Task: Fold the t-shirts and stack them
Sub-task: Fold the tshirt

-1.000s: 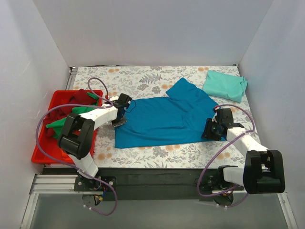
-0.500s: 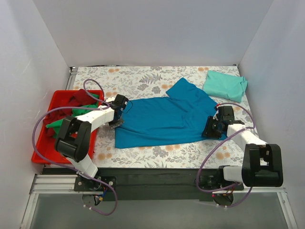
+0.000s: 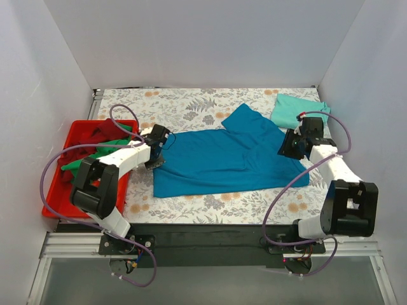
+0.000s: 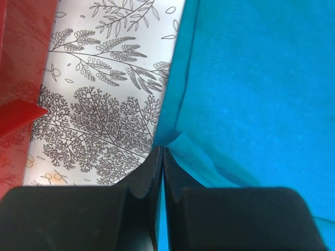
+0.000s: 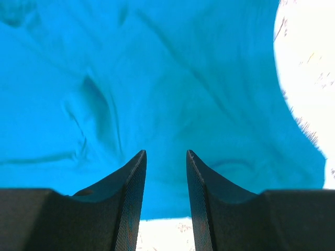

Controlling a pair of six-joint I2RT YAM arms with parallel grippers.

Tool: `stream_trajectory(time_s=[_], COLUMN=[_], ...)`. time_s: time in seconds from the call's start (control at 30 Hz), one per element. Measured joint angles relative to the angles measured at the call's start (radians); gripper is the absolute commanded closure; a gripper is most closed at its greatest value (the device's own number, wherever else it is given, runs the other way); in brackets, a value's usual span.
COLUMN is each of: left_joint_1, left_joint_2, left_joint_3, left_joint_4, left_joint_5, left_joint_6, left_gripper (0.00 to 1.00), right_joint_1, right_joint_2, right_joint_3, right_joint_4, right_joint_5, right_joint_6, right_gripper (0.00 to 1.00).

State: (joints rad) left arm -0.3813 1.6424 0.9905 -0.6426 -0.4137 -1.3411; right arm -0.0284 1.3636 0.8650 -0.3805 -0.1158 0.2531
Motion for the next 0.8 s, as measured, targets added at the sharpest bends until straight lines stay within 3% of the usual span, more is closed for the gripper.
stream_trajectory(time_s=[0.3,0.8], left_joint_1=[0.000,0.000], left_joint_2=[-0.019,-0.019], left_joint_3=[0.000,0.000], left_joint_4=[0.011,0.026], left_joint_5=[0.031,0.055], left_joint_6=[0.021,0.029], left_gripper=[1.00,1.00], right_joint_1=[-0.012,-0.013], right_joint_2=[0.246,0.359], right_joint_3=[0.141,0.151], right_joint_4=[0.018,0.045], right_joint_5=[-0.004,-0.023], right_joint_6=[-0.048,-0.092], right_gripper=[0.57,0.61])
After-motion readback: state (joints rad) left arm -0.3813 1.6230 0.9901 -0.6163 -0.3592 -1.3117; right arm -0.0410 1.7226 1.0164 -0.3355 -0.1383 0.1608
